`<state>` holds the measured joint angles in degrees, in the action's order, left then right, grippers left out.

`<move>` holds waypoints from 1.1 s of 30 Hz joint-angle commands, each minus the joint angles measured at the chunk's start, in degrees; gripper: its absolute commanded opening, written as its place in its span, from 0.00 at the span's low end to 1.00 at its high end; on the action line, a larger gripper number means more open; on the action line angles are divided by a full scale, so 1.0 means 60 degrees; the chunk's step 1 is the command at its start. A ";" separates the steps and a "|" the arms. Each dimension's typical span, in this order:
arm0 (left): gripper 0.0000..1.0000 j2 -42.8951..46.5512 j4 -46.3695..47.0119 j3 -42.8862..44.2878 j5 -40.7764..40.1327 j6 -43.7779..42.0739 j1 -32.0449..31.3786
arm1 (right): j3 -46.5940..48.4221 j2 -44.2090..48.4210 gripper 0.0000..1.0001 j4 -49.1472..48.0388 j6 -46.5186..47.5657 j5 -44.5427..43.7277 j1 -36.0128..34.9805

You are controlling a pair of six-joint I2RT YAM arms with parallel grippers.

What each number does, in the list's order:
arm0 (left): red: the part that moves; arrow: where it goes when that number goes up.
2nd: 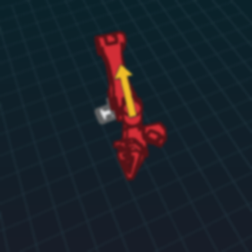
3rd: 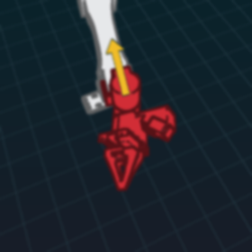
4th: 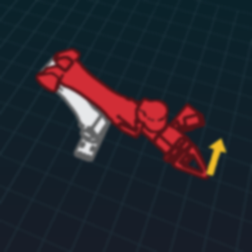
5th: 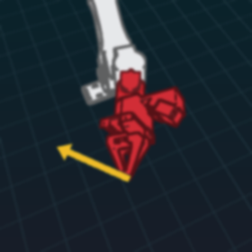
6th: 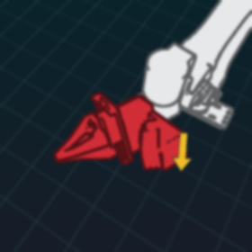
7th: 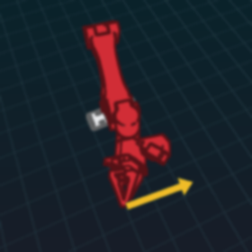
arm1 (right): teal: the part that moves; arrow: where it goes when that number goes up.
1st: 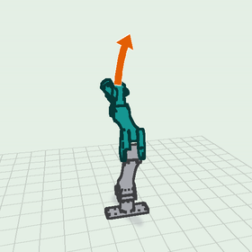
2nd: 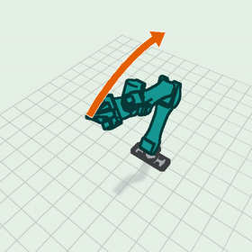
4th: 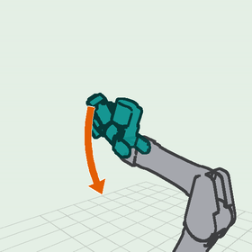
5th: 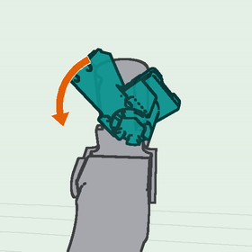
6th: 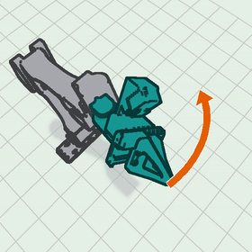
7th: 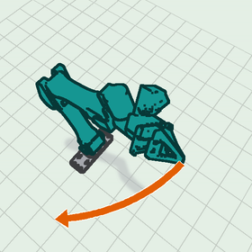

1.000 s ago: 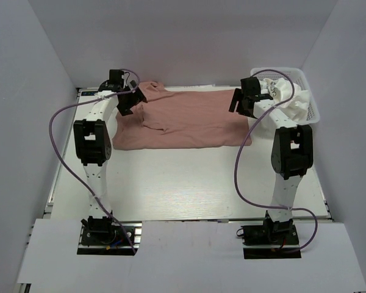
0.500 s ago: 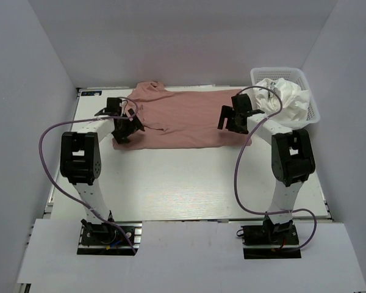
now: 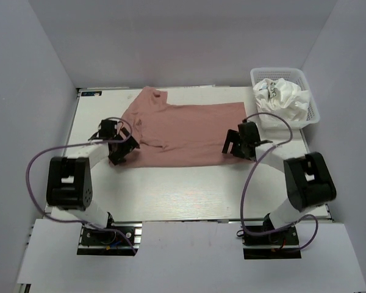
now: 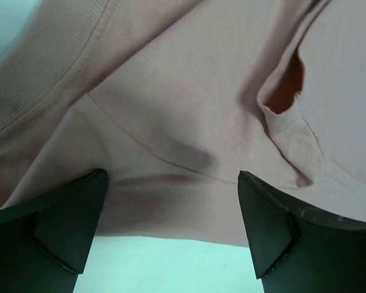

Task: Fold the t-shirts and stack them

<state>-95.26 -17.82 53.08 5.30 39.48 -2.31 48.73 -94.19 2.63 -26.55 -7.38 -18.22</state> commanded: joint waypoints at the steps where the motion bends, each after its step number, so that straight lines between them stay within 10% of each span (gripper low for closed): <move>1: 1.00 0.1150 -0.3003 -0.2047 -0.1788 0.0669 0.0033 | -0.1527 0.1030 0.90 0.1171 -0.0979 0.0174 -0.0361; 10: 1.00 0.5564 -0.4340 -0.2242 -0.1061 0.1169 -0.0172 | -0.2395 0.4928 0.90 0.2431 -0.1158 0.0132 -0.1666; 33: 1.00 0.0220 -0.1863 0.0980 0.0215 0.0875 -0.1740 | -0.0973 0.2882 0.90 0.1890 -0.0937 -0.0499 -0.1842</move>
<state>-93.17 -31.88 55.20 8.38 45.06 -12.23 40.45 -76.66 14.87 -32.58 -9.26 -29.36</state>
